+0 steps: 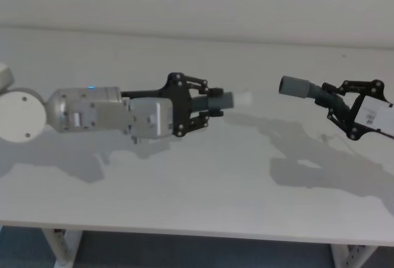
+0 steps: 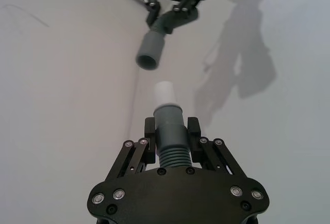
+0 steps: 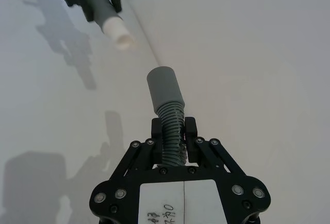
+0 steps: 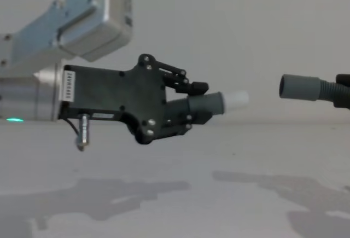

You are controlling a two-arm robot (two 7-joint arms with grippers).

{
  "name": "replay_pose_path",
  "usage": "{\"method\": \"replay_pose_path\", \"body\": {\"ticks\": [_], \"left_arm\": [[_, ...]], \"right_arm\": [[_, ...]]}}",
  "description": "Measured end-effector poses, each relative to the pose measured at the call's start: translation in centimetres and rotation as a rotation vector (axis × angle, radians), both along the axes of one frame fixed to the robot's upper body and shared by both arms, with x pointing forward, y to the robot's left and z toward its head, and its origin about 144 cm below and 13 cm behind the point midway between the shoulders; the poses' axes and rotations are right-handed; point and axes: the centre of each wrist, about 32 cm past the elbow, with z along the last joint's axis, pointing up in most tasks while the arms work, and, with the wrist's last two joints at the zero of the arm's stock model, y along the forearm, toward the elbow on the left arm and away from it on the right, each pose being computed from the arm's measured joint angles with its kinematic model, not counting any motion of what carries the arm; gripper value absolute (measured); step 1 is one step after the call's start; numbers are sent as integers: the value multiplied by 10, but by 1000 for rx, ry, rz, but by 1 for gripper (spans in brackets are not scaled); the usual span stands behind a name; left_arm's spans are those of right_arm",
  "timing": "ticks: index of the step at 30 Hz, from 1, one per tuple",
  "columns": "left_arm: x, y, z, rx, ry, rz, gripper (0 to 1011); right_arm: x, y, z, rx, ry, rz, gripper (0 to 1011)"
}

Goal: Use both hands to pick up one end of the pipe from the table, align the ends, and insert them.

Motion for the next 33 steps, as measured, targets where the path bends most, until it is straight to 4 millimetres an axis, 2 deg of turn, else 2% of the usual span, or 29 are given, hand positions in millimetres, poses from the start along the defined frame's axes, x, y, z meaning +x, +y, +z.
{"method": "replay_pose_path", "body": {"ticks": [5,13,22,33], "left_arm": [[2,12,9,50,-19,-39,354],[9,19,19,93,-59,-87,353],[20,18,27,114,-119,-122,354],[29,16,32,122,-161,-146,354]], "right_arm": [[2,-3,1,-12,-8,3,248],[4,-4,2,-29,-14,20,248],[3,-3,3,-51,-15,43,248],[-8,5,4,-59,-18,78,248]]}}
